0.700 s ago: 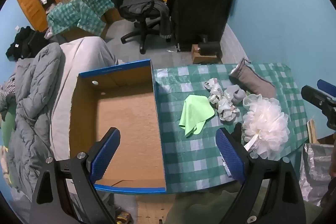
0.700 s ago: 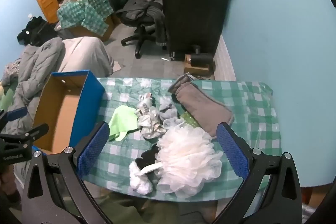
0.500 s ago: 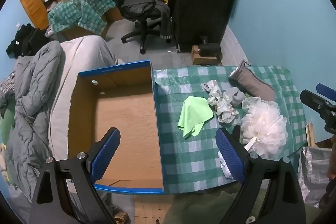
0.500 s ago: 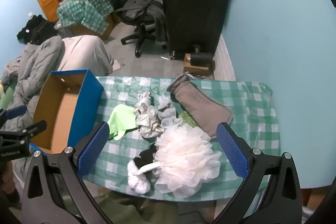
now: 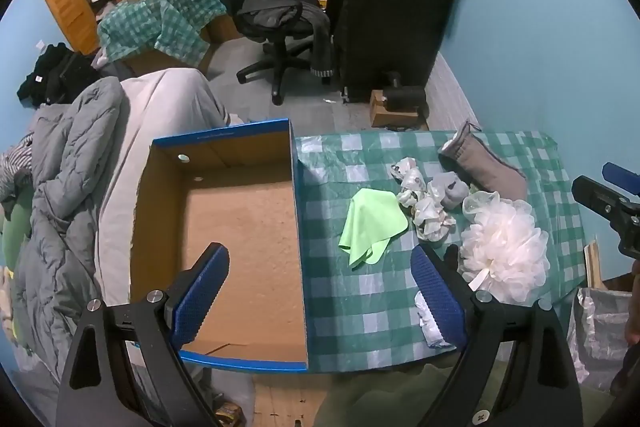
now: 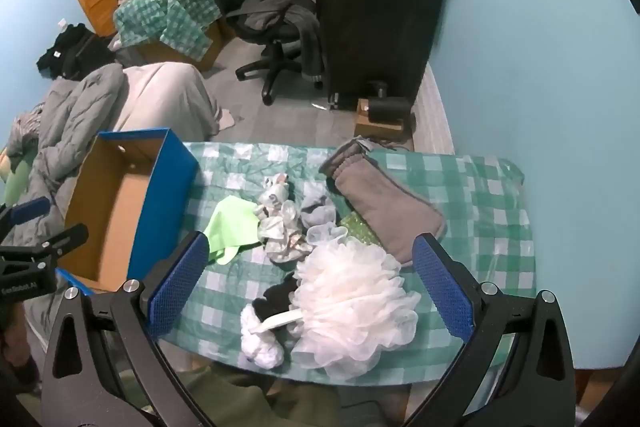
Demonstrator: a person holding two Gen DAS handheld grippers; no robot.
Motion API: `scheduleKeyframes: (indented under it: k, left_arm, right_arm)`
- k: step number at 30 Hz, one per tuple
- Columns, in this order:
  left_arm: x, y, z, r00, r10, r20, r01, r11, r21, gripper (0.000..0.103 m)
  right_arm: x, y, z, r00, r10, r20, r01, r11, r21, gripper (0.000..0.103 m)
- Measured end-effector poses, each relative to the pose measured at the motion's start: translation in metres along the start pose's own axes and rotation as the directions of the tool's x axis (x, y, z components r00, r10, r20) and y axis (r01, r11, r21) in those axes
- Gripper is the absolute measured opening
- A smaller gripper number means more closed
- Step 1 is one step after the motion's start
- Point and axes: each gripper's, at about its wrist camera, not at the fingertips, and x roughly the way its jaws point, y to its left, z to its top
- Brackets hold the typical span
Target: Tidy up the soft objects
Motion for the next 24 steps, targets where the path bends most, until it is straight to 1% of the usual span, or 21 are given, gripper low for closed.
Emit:
scheduleKeyframes:
  k: [2, 13, 24]
  left_arm:
    - [0.000, 0.002, -0.001, 1.000, -0.004, 0.000, 0.004, 1.000, -0.004, 0.093]
    - [-0.001, -0.009, 0.006, 1.000, 0.008, 0.005, -0.008, 1.000, 0.004, 0.093]
    - [-0.001, -0.008, 0.005, 1.000, 0.008, 0.007, -0.008, 1.000, 0.004, 0.093]
  right_arm:
    - [0.000, 0.002, -0.004, 1.000, 0.002, 0.001, -0.002, 1.000, -0.002, 0.101]
    - [0.002, -0.003, 0.003, 1.000, 0.013, -0.005, -0.013, 1.000, -0.007, 0.101]
    - [0.002, -0.004, 0.005, 1.000, 0.018, -0.010, -0.018, 1.000, -0.006, 0.101]
